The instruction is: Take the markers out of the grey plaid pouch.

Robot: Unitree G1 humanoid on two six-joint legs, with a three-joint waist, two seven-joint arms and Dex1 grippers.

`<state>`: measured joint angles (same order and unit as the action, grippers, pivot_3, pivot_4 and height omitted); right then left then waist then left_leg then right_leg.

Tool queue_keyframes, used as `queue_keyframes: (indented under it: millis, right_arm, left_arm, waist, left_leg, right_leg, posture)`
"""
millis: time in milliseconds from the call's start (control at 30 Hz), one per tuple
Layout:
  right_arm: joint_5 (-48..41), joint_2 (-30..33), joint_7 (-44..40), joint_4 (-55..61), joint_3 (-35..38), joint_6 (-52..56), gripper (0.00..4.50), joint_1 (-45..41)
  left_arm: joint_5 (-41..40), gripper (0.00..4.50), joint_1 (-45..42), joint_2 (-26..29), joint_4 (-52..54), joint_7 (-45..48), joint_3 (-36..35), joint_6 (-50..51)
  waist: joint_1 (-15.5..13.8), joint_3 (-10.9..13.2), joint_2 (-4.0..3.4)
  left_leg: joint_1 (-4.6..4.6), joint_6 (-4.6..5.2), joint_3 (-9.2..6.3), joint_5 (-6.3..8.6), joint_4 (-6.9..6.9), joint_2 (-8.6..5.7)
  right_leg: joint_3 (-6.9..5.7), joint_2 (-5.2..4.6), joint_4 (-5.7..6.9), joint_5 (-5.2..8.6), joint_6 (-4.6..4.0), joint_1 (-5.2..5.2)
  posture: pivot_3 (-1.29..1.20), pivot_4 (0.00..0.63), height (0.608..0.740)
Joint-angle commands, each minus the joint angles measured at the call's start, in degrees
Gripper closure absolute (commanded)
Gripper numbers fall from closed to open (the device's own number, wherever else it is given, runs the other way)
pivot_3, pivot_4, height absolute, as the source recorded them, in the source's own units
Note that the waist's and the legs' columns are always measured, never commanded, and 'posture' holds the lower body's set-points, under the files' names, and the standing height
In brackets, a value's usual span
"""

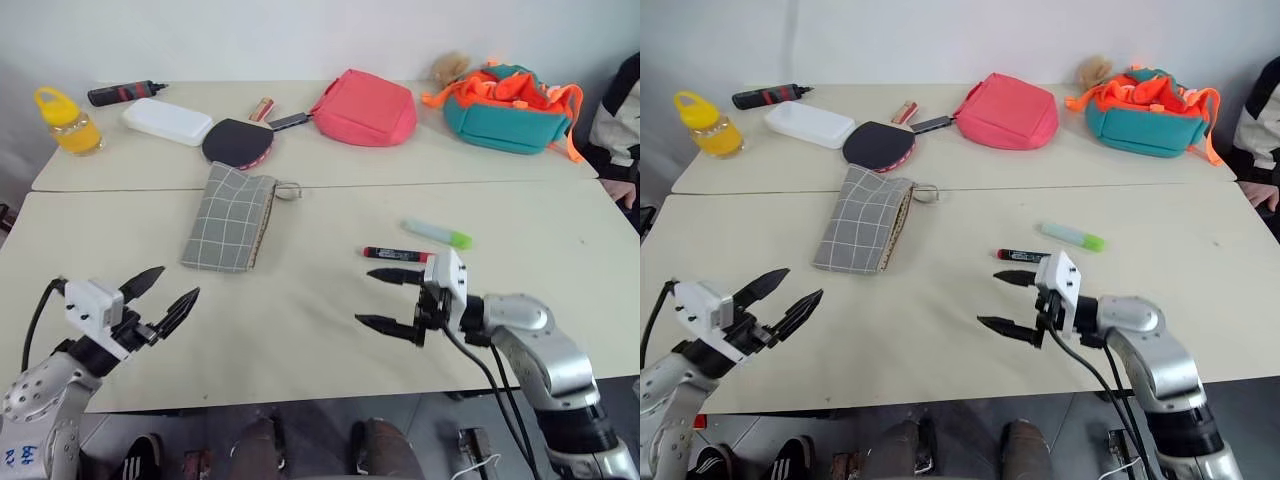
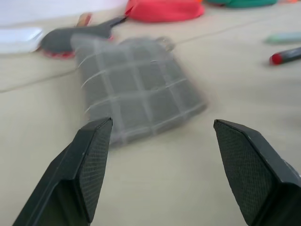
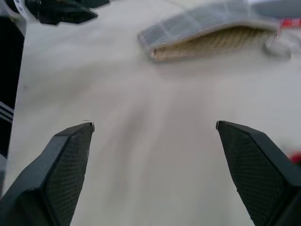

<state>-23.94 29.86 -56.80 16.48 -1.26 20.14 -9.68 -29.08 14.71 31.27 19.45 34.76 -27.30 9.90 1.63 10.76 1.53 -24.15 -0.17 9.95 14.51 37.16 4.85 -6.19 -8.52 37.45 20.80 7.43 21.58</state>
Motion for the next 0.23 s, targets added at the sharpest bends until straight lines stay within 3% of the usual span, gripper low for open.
queue_keyframes:
  millis: [33, 233]
  right_arm:
    - [0.59, -3.24, 5.41, 0.03, 3.92, -6.24, 0.17, 2.65]
    - [2.38, -2.56, 5.72, -2.74, 4.17, -10.95, 0.17, 5.43]
  left_arm:
    - [0.25, 0.84, 2.57, -0.95, 1.60, -0.60, -2.29, -1.07]
    - [1.49, 0.84, 3.57, -2.17, -1.03, -1.99, -3.27, -1.92]
  waist:
    - [0.14, 0.00, 0.00]
    - [-0.08, -0.01, 0.01]
  left_leg:
    - [0.00, -0.01, 0.01, -0.01, 0.00, 0.01]
    - [0.00, -0.01, 0.01, 0.00, 0.00, 0.00]
  right_leg:
    - [0.01, 0.01, 0.01, 0.00, -0.01, 0.01]
    - [0.01, 0.01, 0.00, 0.00, -0.02, 0.01]
  posture:
    - [0.00, 0.150, 0.740]
    - [0.00, 0.150, 0.740]
